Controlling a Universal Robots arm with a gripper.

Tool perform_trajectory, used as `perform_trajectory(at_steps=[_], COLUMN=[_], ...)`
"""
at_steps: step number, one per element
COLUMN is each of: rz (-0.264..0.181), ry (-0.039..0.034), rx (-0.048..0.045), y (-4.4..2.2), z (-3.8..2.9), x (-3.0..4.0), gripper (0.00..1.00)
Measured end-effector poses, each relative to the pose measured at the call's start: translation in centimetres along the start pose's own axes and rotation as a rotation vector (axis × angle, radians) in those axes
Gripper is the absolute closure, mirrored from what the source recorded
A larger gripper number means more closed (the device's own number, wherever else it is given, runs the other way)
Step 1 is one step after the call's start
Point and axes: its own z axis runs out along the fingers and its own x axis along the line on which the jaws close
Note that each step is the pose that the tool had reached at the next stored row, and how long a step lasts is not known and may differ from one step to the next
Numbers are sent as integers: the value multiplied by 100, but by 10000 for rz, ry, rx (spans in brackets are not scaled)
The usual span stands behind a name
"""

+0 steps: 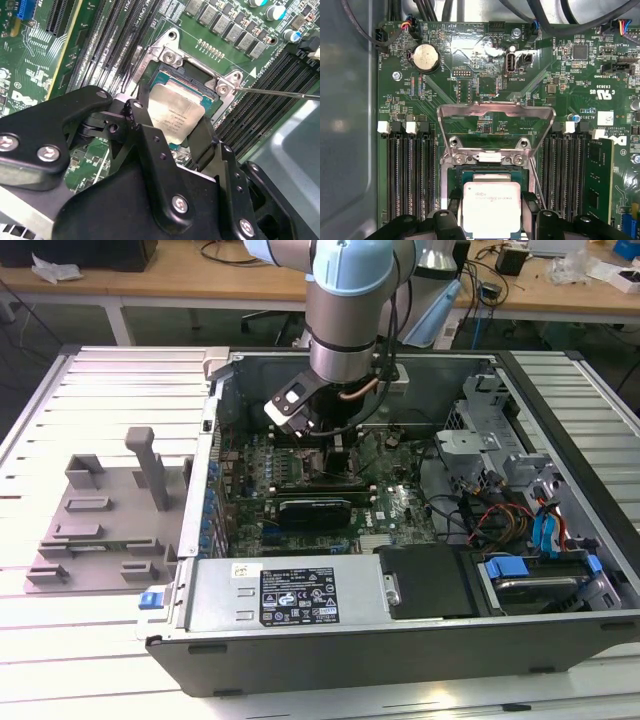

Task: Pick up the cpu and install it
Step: 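Place the cpu into insertion slot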

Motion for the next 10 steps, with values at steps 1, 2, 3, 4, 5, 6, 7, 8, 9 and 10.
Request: perform_trajectory(at_steps=[1,2,3,4,5,6,7,8,9,10], rz=[0,0,0,0,0,1,3,1,-3,-7], ry=[0,1,1,1,1,3,4,1,1,1], rx=[0,0,0,0,0,-1,-1,0,0,0], y=[0,0,0,0,0,0,0,0,0,2], z=[0,0,0,0,0,1,1,0,0,0], x=[0,0,0,0,0,2,7,17,32,53], gripper=[45,45,45,38,38,38,38,38,38,38])
